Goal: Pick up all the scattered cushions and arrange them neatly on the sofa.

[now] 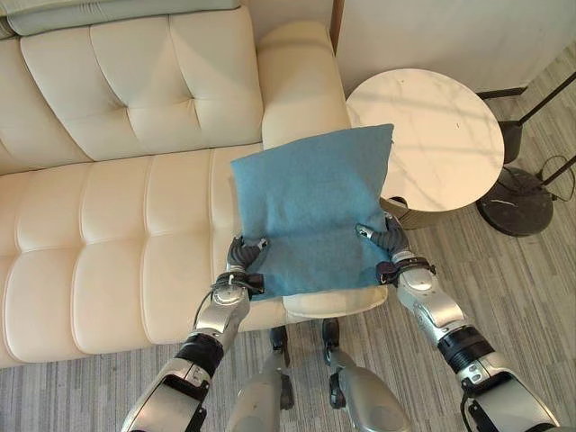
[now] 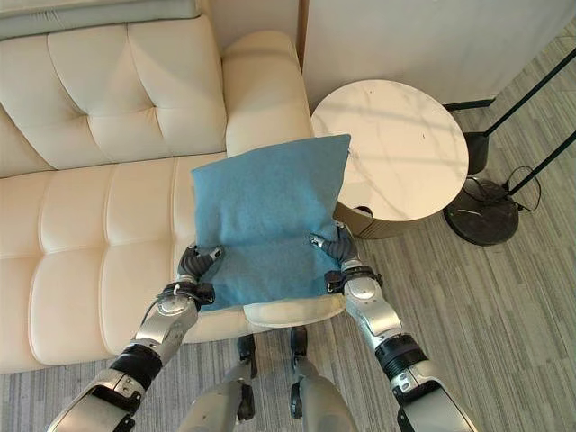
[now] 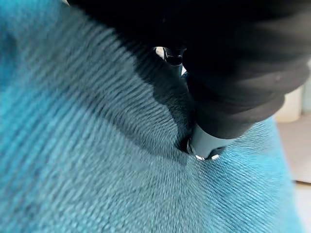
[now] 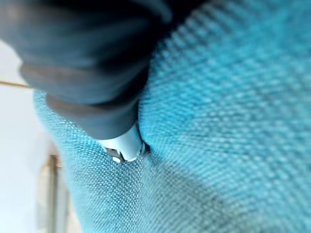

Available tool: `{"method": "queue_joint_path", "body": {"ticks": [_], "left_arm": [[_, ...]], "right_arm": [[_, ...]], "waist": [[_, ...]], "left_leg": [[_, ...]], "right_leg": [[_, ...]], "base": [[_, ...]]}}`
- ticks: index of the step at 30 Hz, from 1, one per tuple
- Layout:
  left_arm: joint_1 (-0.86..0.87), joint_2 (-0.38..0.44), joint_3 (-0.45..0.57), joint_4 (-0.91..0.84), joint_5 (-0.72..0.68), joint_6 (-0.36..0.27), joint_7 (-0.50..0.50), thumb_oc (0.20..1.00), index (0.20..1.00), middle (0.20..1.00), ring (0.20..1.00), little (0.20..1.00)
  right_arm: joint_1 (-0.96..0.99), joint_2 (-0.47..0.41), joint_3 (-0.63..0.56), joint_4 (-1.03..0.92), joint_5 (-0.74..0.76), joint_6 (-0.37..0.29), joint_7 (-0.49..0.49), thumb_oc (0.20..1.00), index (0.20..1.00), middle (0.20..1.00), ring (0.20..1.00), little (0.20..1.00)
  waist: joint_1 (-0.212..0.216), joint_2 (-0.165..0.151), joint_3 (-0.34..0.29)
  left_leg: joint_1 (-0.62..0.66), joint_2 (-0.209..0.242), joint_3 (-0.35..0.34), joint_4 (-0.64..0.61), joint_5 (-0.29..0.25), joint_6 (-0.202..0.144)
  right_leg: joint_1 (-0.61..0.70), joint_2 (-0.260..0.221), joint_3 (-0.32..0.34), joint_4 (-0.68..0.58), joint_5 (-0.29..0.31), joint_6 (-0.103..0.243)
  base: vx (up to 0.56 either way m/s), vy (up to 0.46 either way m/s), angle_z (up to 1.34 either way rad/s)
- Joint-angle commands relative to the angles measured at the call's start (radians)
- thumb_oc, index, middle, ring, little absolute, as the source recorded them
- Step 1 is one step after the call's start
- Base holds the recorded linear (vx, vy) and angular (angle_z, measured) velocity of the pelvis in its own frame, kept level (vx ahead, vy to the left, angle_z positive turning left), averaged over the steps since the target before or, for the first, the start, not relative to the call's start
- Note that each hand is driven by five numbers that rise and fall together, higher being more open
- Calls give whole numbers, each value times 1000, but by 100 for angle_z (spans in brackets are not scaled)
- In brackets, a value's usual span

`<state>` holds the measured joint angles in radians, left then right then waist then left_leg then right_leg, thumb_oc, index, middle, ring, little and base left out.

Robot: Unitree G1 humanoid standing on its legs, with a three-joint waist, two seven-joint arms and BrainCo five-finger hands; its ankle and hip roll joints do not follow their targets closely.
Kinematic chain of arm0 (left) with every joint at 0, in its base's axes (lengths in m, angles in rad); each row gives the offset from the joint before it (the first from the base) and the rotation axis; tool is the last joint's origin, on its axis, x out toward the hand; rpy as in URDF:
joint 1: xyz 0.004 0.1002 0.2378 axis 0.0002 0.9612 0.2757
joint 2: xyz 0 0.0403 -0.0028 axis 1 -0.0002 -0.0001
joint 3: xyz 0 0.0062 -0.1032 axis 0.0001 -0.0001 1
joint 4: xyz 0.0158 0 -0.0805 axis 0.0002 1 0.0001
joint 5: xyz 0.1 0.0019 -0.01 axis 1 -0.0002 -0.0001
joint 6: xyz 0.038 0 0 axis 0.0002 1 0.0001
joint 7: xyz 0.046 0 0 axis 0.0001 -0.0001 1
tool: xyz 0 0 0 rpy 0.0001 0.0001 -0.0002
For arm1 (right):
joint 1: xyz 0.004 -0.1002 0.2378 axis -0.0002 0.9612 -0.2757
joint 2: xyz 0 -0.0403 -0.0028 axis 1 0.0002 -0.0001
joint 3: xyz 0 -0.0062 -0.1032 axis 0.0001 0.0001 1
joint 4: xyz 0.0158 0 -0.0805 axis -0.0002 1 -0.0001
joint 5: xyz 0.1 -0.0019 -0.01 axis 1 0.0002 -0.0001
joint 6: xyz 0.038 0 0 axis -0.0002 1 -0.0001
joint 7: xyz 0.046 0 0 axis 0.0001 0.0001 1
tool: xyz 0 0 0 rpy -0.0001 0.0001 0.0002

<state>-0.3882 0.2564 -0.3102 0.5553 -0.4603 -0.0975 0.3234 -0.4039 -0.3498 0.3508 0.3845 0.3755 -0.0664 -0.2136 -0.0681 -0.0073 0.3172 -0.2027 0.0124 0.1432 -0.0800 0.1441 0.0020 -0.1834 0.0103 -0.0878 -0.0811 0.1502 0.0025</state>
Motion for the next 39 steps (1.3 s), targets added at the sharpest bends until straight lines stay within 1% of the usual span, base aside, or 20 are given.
{"method": "queue_joint_path", "body": {"ticks": [1, 7, 13, 16, 17, 19, 20, 22, 23, 24, 26, 27, 28, 29, 30, 31, 33, 34, 37, 39], "left_arm": [[-1, -56, -67, -159, -17, -88, -83, 200, 200, 200, 200, 200], [152, -23, -19, -329, -6, -85, -130, 200, 200, 200, 200, 200], [351, 56, 87, -578, 40, -96, -181, 200, 200, 200, 200, 200], [399, 79, 133, -659, 59, -111, -174, 200, 200, 200, 200, 200], [398, 80, 146, -682, 60, -123, -155, 200, 200, 200, 200, 200], [387, 89, 150, -689, 70, -129, -146, 200, 200, 200, 200, 200], [369, 98, 144, -695, 77, -137, -148, 200, 200, 200, 200, 200], [368, 98, 144, -695, 77, -137, -148, 200, 200, 200, 200, 200], [349, 113, 128, -683, 85, -136, -157, 200, 200, 200, 200, 200], [352, 113, 129, -681, 82, -133, -158, 200, 200, 200, 200, 200], [357, 119, 130, -674, 90, -129, -154, 200, 200, 200, 200, 200], [362, 118, 124, -678, 84, -127, -156, 200, 200, 200, 200, 200], [367, 114, 131, -681, 80, -126, -160, 200, 200, 200, 200, 200], [376, 112, 138, -684, 81, -125, -165, 200, 200, 200, 200, 200], [373, 95, 126, -677, 68, -118, -163, 200, 200, 200, 200, 200], [367, 89, 120, -674, 66, -116, -168, 200, 200, 200, 200, 200], [358, 84, 109, -669, 68, -115, -174, 200, 200, 200, 200, 200], [347, 75, 92, -671, 65, -114, -188, 200, 200, 200, 200, 200], [334, 63, 73, -675, 52, -123, -202, 200, 200, 200, 200, 200], [331, 57, 60, -674, 41, -127, -208, 200, 200, 200, 200, 200]], "right_arm": [[52, 89, 41, -145, -1, -79, 89, 200, 200, 200, 200, 200], [167, 71, -3, -252, -24, -73, 136, 200, 200, 200, 200, 200], [330, 5, -92, -487, -61, -99, 219, 200, 200, 200, 200, 200], [368, 2, -120, -555, -59, -111, 235, 200, 200, 200, 200, 200], [361, 16, -125, -575, -54, -125, 231, 200, 200, 200, 200, 200], [358, 18, -133, -591, -68, -139, 220, 200, 200, 200, 200, 200], [343, 4, -142, -614, -119, -149, 205, 200, 200, 200, 200, 200], [342, 4, -142, -614, -120, -149, 205, 200, 200, 200, 200, 200], [327, -15, -152, -607, -162, -150, 182, 200, 200, 200, 200, 200], [325, -14, -158, -601, -177, -149, 175, 200, 200, 200, 200, 200], [323, -17, -168, -589, -194, -150, 158, 200, 200, 200, 200, 200], [322, -18, -174, -591, -199, -143, 158, 200, 200, 200, 200, 200], [317, -20, -174, -589, -200, -139, 158, 200, 200, 200, 200, 200], [315, -23, -168, -582, -201, -137, 158, 200, 200, 200, 200, 200], [307, -35, -167, -559, -208, -135, 145, 200, 200, 200, 200, 200], [302, -44, -166, -552, -220, -127, 141, 200, 200, 200, 200, 200], [297, -51, -163, -541, -222, -126, 138, 200, 200, 200, 200, 200], [308, -58, -167, -543, -225, -120, 136, 200, 200, 200, 200, 200], [346, -51, -174, -553, -208, -125, 148, 200, 200, 200, 200, 200], [362, -47, -182, -556, -204, -129, 157, 200, 200, 200, 200, 200]], "waist": [[9, -39, -70], [12, -35, -117], [23, -39, -160], [29, -48, -154], [31, -47, -137], [35, -46, -126], [39, -41, -108], [40, -41, -111], [55, -26, -122], [62, -29, -130], [68, -36, -140], [82, -42, -151], [90, -45, -156], [94, -43, -161], [98, -26, -140], [96, -18, -130], [86, -12, -123], [60, -16, -123], [18, -37, -141], [-5, -37, -164]], "left_leg": [[122, 1, -5, -7, -129, -47], [178, -3, 4, -7, -151, -40], [240, -9, 0, -7, -171, -29], [237, -10, 8, -7, -170, -22], [224, -6, 13, -7, -158, -18], [208, 0, 12, -7, -145, -16], [174, 7, 2, 15, -125, -12], [168, 7, 3, 17, -123, -12], [118, 20, -29, 36, -90, -14], [111, 16, -44, 35, -82, -17], [96, 10, -57, 36, -73, -23], [69, 7, -68, 40, -61, -29], [45, 7, -75, 45, -43, -46], [22, 4, -77, 47, -26, -56], [-27, 11, -77, 59, 20, -93], [-41, 12, -77, 60, 23, -99], [-51, 9, -72, 74, 10, -94], [-28, 12, -35, 120, -40, -70], [57, 29, 35, 201, -161, -58], [131, 51, 93, 194, -194, -66]], "right_leg": [[17, -75, -7, 38, -105, 120], [80, -75, -7, 24, -111, 127], [127, -80, 4, 26, -112, 142], [106, -84, 13, 48, -94, 162], [64, -83, 26, 99, -79, 181], [47, -77, 47, 138, -105, 181], [49, -59, 75, 236, -166, 161], [43, -59, 76, 236, -163, 160], [87, -32, 110, 414, -237, 127], [113, -31, 121, 457, -247, 128], [155, -33, 139, 437, -246, 127], [222, -28, 151, 345, -311, 104], [248, -15, 162, 286, -337, 90], [268, -10, 161, 226, -338, 75], [255, 24, 166, 193, -354, 51], [239, 28, 154, 190, -347, 45], [223, 26, 136, 188, -333, 43], [197, 1, 91, 176, -305, 49], [181, -51, 15, 129, -259, 63], [177, -64, -24, 95, -243, 73]], "base": [[49, 29, 2], [41, 34, -5], [5, 66, -4], [-162, 49, -14], [-158, 1, -21], [-298, -4, -17], [-330, -11, -5], [-246, -47, 9], [-310, -143, 14], [-316, -145, 26], [-92, -154, 79], [-149, -236, 84], [-166, -204, 68], [-332, -254, 52], [-382, -200, 62], [-442, -165, 53], [-278, -33, 60], [-251, 4, 69], [-218, -8, 73], [-59, 31, 60]]}}
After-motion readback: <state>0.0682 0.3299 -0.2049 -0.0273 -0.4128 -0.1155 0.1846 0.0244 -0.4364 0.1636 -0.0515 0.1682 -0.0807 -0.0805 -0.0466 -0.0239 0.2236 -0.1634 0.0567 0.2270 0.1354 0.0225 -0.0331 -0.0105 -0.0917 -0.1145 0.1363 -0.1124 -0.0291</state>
